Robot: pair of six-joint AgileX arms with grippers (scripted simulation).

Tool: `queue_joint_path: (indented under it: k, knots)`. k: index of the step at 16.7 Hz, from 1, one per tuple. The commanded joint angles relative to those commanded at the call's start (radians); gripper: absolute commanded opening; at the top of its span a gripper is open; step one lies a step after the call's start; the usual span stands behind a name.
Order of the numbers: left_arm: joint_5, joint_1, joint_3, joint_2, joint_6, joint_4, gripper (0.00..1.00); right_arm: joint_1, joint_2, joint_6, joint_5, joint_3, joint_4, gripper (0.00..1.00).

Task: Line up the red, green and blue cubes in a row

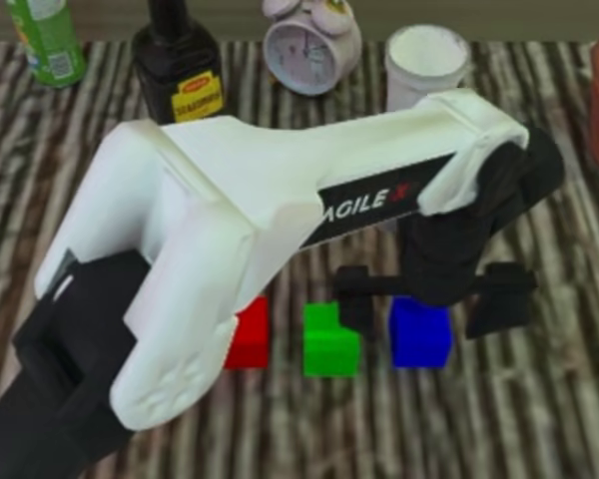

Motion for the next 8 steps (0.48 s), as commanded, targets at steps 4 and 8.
queue_joint_path:
  k: [4, 8]
  knots:
    - [0.001, 0.010, 0.149, -0.001, -0.004, -0.152, 1.00, 0.000, 0.000, 0.000, 0.000, 0.000, 0.000, 1.00]
    - [0.000, 0.020, 0.250, -0.006, -0.003, -0.255, 1.00, 0.000, 0.000, 0.000, 0.000, 0.000, 0.000, 1.00]
